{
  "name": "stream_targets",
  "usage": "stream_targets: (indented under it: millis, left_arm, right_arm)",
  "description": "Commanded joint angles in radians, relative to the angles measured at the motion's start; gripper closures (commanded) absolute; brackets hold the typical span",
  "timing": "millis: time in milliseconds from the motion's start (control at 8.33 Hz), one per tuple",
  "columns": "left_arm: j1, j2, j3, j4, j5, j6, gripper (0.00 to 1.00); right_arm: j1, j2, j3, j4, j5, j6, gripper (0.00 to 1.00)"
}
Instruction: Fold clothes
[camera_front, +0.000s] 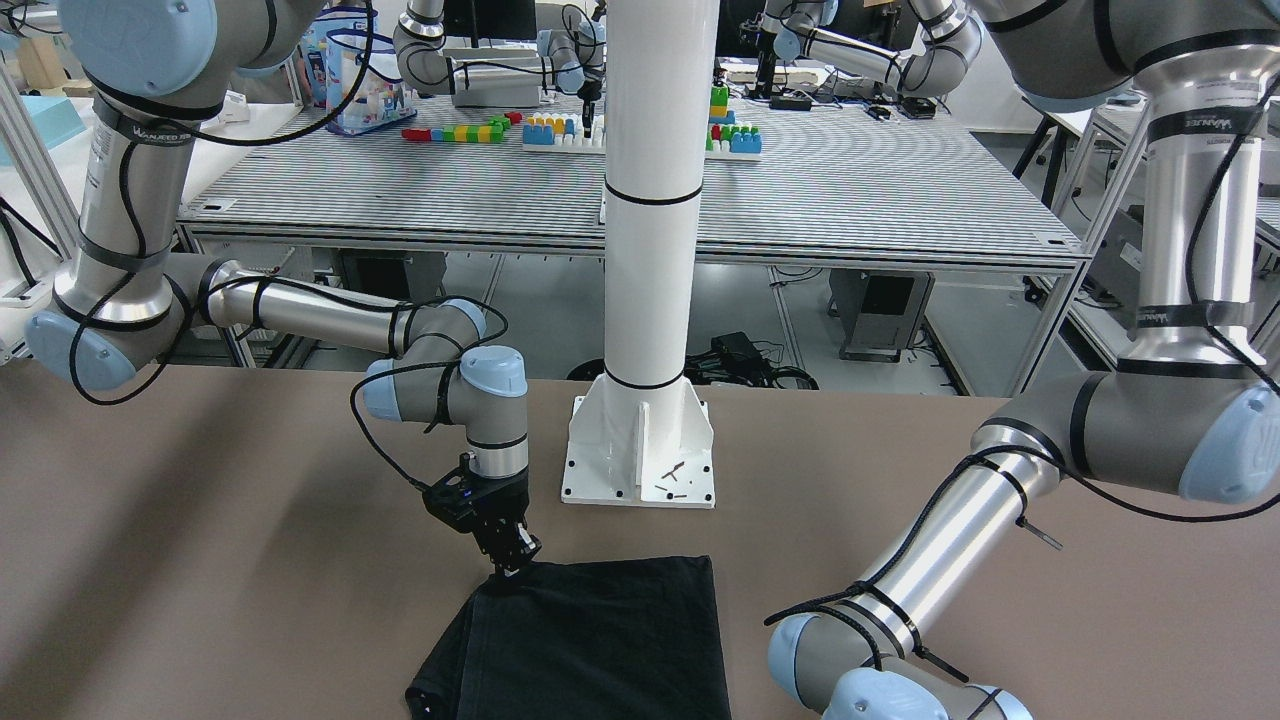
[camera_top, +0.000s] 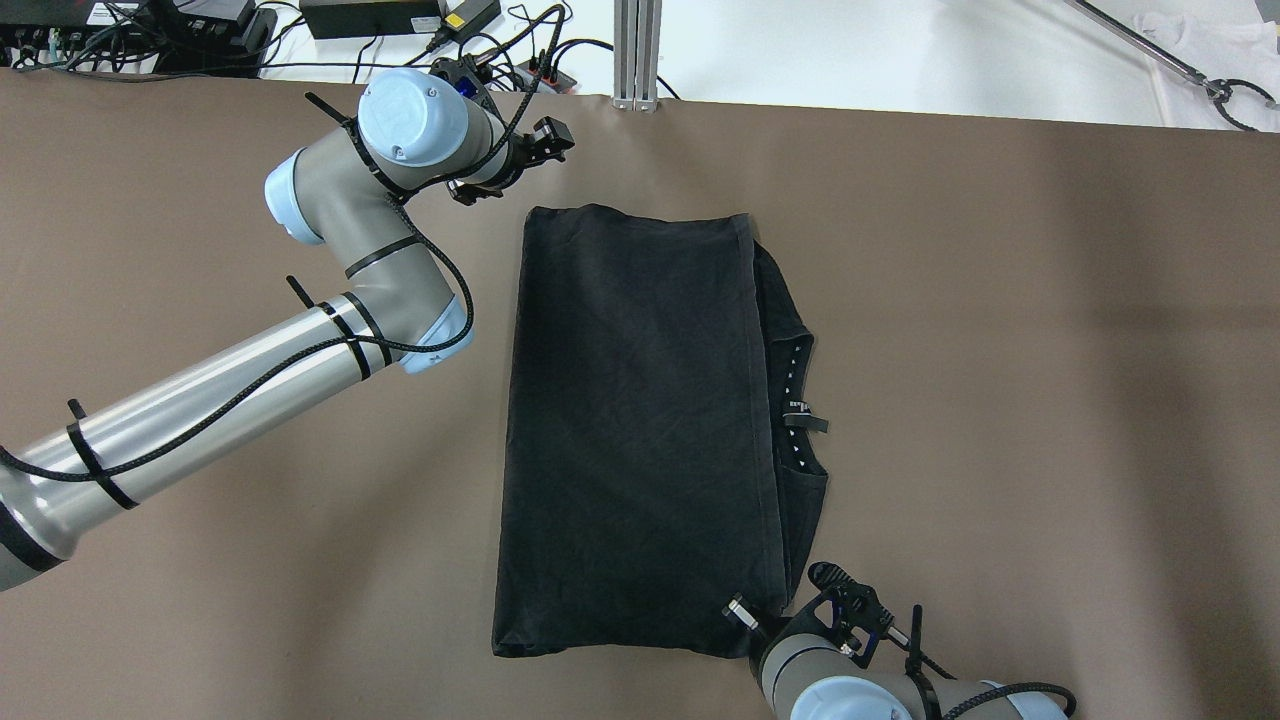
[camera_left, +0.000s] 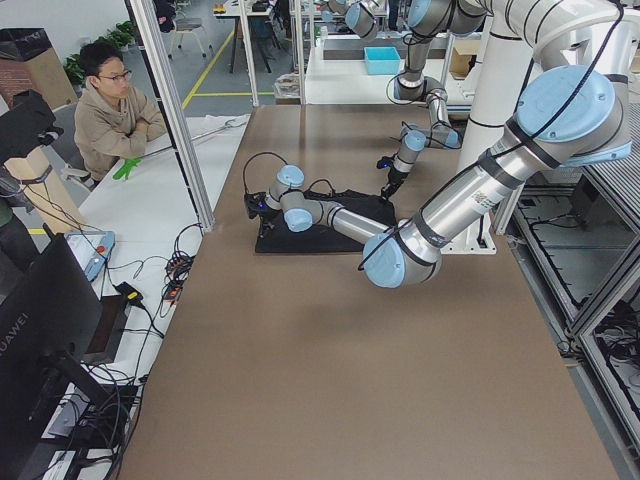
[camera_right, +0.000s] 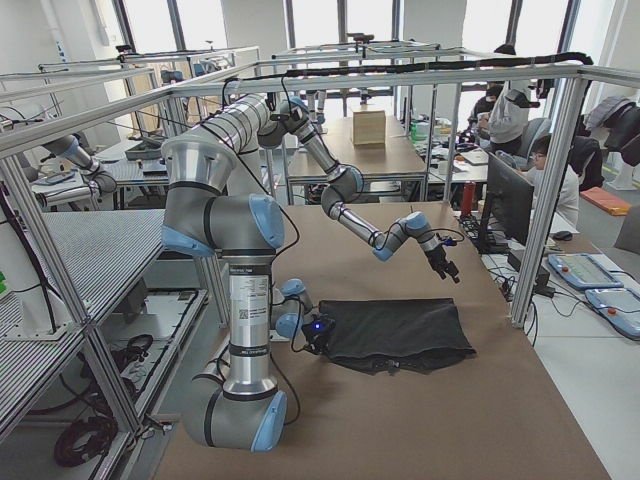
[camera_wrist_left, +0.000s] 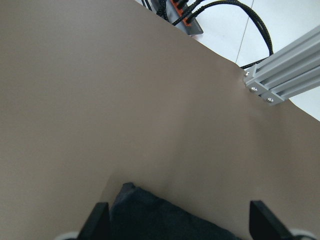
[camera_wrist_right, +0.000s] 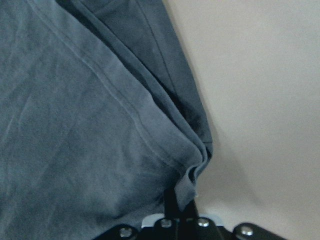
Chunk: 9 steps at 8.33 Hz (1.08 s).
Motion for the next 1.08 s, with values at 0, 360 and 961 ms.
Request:
stream_targets:
  millis: [0,360,961]
  left_arm:
    - [0.005,0.022,-0.056,0.036,0.002,-0.003,0.00]
    - [0.018,0.098,-0.185,0.078,-0.004,-0.015,0.00]
    - [0.196,0.522,-0.732,0.080,0.083,-0.263,0.00]
  right_arm:
    - [0.006,0.011,0.028,-0.027,0.006,-0.001,1.00]
    - [-0.002,0.016,0.091,-0.106,0.010,0.001,1.00]
    - [-0.049,0.011,0.131,-0.129,0.019,0.025,1.00]
